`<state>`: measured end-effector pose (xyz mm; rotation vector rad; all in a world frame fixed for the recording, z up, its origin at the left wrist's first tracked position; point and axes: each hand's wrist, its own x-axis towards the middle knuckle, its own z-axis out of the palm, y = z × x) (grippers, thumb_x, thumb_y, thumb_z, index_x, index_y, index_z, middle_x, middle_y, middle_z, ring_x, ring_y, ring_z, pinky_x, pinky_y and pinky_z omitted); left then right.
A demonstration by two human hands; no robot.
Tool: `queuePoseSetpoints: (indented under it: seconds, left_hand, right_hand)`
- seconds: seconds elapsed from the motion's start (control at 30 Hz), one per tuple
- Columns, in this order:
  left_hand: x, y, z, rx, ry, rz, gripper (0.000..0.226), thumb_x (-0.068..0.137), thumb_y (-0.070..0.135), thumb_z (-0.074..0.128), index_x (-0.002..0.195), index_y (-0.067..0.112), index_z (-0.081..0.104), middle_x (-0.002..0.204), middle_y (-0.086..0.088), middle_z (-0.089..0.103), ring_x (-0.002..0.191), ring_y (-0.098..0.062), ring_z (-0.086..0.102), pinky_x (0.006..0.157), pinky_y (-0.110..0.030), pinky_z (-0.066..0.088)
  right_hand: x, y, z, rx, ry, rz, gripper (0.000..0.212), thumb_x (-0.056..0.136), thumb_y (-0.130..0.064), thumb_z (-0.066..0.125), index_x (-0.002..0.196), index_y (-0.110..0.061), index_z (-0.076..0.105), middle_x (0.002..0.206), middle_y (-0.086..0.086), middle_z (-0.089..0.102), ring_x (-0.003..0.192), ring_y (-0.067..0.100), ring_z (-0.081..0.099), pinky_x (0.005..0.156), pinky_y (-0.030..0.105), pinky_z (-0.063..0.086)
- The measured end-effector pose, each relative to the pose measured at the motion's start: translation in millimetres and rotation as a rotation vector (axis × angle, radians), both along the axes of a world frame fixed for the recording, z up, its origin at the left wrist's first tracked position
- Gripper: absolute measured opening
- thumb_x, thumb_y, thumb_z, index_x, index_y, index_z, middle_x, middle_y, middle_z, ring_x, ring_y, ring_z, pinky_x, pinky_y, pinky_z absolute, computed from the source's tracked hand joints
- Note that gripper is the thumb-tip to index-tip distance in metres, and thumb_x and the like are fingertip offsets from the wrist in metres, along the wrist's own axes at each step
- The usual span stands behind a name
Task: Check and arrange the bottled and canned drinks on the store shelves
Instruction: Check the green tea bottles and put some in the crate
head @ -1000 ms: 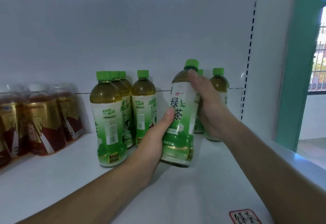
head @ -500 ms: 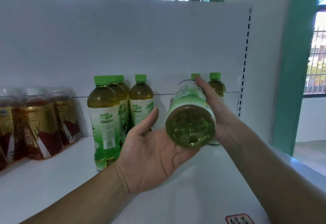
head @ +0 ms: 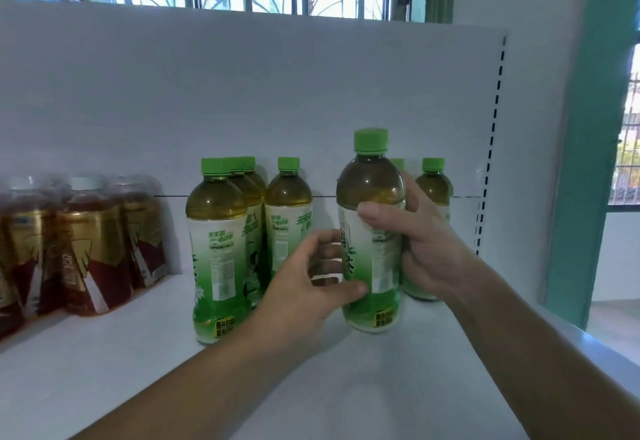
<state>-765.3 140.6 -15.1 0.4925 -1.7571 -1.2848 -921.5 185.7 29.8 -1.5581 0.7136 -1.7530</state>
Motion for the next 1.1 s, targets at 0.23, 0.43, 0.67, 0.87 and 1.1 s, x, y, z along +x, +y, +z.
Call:
queuePoseSetpoints:
  seconds: [0.23,0.43,0.67,0.87,1.1]
  left_hand:
    - [9.2,1.4,3.8,-0.187,-0.007,0.118,0.055,0.081,0.018,0.082,0.123,0.037,0.052,0.12,0.018,0.063,0.117,-0.001,0.056,0.095,-0.018,0.047]
    - [39.9,0.7,26.3,-0.55,0.166,0.371,0.045,0.095,0.01,0.062,0.13,0.035,0.051,0.13,0.017,0.053,0.124,-0.001,0.05,0.105,-0.023,0.046]
    - [101.8,-35.4,25.5,-0.668,0.149,0.606,0.059,0.085,0.017,0.062,0.138,0.032,0.041,0.134,0.023,0.039,0.133,0.002,0.033,0.114,-0.018,0.024]
    - [116.0,-41.8,10.2,-0.044,0.068,0.312,0.06,0.089,0.014,0.073,0.127,0.042,0.036,0.121,0.014,0.054,0.112,-0.008,0.054,0.089,-0.029,0.05]
    - [120.5,-47.3,1.3,-0.023,0.057,0.232,0.074,0.088,0.005,0.072,0.142,0.038,0.035,0.122,0.014,0.051,0.114,-0.009,0.051,0.09,-0.025,0.045]
  right_hand:
    - [11.5,-1.0,-3.4,0.048,0.066,-0.152,0.052,0.068,-0.015,0.083,0.117,-0.023,0.064,0.099,0.003,0.076,0.095,0.021,0.073,0.082,0.034,0.059]
    - [39.6,-2.0,4.0,0.232,0.249,-0.279,0.071,0.069,-0.033,0.087,0.132,-0.022,0.056,0.118,-0.001,0.073,0.114,0.02,0.068,0.108,0.049,0.048]
    - [44.1,19.9,15.1,0.54,0.577,-0.421,0.089,0.06,-0.036,0.089,0.136,-0.031,0.043,0.119,-0.006,0.071,0.109,0.014,0.067,0.098,0.037,0.052]
    - [71.5,28.1,-7.1,0.653,0.688,-0.523,0.038,0.084,-0.012,0.079,0.099,-0.037,0.055,0.102,-0.016,0.068,0.096,0.005,0.065,0.087,0.03,0.058]
    - [112.8,3.7,-17.2,0.65,0.546,-0.663,0.046,0.082,-0.012,0.08,0.118,-0.023,0.055,0.105,-0.013,0.065,0.102,0.013,0.064,0.1,0.039,0.054]
